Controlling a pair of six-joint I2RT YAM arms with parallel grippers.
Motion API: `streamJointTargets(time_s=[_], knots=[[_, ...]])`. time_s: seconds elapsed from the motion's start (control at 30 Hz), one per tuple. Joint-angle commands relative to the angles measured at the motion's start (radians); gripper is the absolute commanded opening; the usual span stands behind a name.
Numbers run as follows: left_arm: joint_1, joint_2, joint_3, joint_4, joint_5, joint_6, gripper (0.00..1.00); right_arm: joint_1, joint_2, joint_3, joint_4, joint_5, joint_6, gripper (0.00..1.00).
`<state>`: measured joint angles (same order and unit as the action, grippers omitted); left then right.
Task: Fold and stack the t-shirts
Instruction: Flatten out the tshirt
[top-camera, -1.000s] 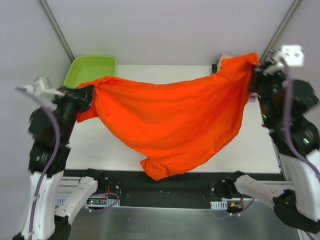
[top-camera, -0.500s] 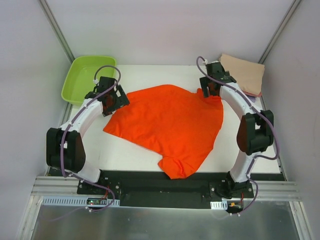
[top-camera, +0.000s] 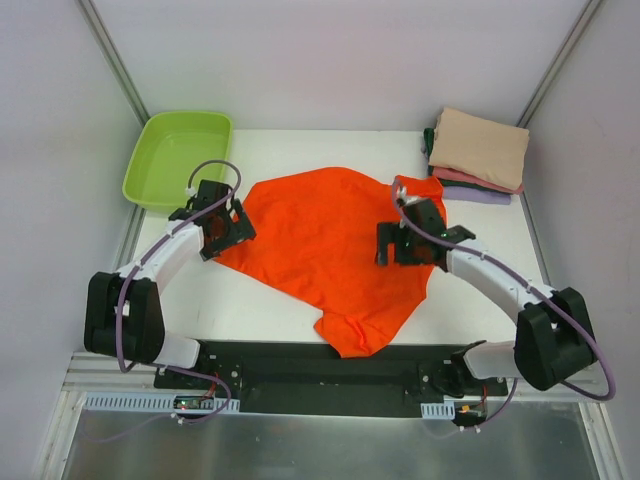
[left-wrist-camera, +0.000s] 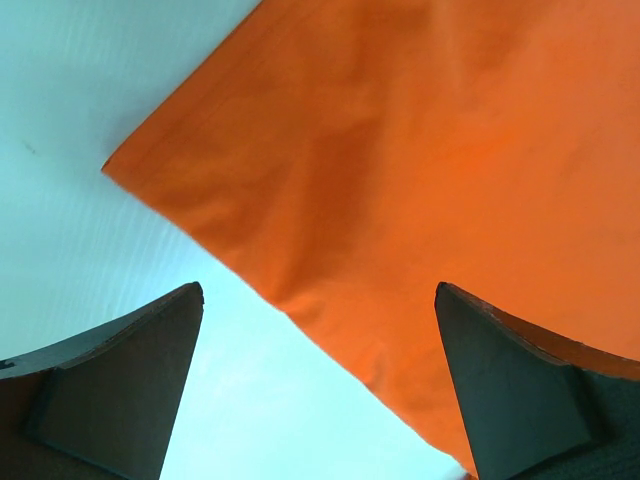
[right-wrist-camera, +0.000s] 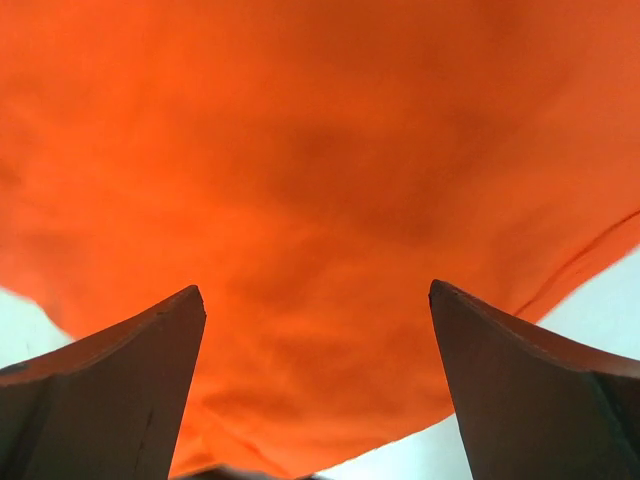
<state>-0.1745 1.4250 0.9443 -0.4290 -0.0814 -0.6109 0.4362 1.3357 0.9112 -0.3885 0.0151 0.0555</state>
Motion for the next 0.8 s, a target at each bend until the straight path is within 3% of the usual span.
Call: streamJointTargets(time_s=[0.0, 0.2, 0.4, 0.77], knots=[[0.026, -0.087, -0.062, -0.005, -0.034, -0.009, 0.99, 0.085, 0.000, -0.090, 0.031, -0.084, 0.142, 0.96], [0.059, -0.090, -0.111, -0.001, -0.011, -0.026, 0.99, 0.067, 0.120, -0.112, 0.033, -0.056, 0.193, 0.96], [0.096, -0.104, -0.154, 0.001, -0.026, -0.035, 0.98, -0.082, 0.313, -0.048, 0.040, -0.136, 0.152, 0.96], [0.164, -0.123, -0.199, 0.009, -0.008, -0.053, 0.82, -0.235, 0.583, 0.414, -0.145, -0.135, 0.115, 0.96]])
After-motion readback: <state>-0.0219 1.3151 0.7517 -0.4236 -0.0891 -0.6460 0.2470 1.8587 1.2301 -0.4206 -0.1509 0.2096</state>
